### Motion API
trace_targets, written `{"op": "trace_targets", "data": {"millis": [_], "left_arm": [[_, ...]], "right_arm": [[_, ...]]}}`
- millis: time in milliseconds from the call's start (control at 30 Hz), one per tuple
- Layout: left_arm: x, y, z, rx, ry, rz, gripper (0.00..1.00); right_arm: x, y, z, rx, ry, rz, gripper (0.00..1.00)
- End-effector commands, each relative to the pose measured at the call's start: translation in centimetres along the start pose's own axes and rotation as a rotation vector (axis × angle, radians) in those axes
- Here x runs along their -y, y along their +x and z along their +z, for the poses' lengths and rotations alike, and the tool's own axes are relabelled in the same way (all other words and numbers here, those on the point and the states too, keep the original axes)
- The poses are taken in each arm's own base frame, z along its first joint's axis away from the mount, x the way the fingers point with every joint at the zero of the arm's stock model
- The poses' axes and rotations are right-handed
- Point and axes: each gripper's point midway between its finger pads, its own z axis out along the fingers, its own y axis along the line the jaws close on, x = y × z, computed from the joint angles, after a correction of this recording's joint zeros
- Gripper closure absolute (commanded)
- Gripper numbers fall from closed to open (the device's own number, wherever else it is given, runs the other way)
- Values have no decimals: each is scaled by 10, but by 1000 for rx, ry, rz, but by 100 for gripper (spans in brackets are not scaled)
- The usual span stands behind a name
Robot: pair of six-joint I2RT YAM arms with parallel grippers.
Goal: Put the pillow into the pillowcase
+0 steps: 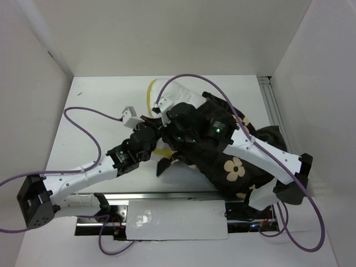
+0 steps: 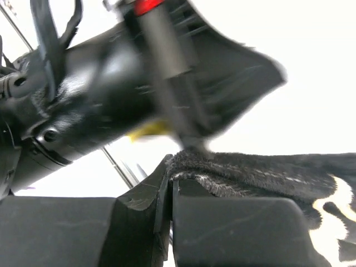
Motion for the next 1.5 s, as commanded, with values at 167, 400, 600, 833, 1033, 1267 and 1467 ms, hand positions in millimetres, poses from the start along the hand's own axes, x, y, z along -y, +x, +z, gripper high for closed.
{"op": "trace_targets", "data": {"millis": [167, 400, 600, 833, 1033, 1267, 1467], "left_arm": [[-98, 50, -32, -127, -154, 77, 100], [-92, 83, -28, -199, -130, 125, 100], [-44, 71, -27, -177, 20, 63, 100], [-52, 41, -42, -105, -4, 52, 100], [-59, 14, -57, -53, 44, 70, 100], [-51, 65, -60, -238, 213, 322, 100], [-104, 91, -67, -394, 13, 423, 63]], "right_arm": [[-13, -106, -53, 499, -189, 120, 100], [-37, -119, -52, 471, -429, 65, 100], [-35, -138, -40, 438, -561, 33, 100], [2, -59, -15, 311, -385, 117, 100], [26, 11, -12, 239, -246, 194, 98], [19, 64, 8, 124, -304, 183, 81], [29, 80, 16, 57, -251, 159, 38]]}}
